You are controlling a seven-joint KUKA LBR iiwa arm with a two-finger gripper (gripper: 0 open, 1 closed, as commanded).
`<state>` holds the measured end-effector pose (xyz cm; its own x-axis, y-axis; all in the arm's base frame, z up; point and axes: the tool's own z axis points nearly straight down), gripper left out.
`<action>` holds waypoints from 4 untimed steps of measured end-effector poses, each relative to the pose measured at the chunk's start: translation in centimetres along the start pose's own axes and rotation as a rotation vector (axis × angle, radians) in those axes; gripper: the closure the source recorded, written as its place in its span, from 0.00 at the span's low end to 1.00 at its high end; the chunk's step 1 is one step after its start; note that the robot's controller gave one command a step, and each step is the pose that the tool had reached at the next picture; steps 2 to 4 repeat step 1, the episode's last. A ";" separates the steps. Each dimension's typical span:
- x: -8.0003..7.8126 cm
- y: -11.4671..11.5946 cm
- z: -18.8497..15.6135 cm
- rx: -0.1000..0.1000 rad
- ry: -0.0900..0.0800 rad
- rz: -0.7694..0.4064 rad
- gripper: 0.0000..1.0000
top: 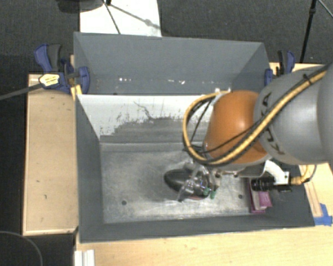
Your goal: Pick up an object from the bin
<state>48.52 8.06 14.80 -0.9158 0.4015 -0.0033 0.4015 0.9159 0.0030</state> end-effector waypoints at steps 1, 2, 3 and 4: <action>0.0 0.0 -0.1 0.001 0.001 0.000 1.00; 0.0 0.0 -0.1 0.001 0.001 0.000 1.00; 0.0 0.0 -0.1 0.001 0.001 0.000 1.00; 0.0 0.0 -0.1 0.001 0.001 0.000 1.00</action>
Offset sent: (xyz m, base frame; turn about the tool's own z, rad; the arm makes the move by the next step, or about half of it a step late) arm -0.0001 0.0000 0.0016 0.0000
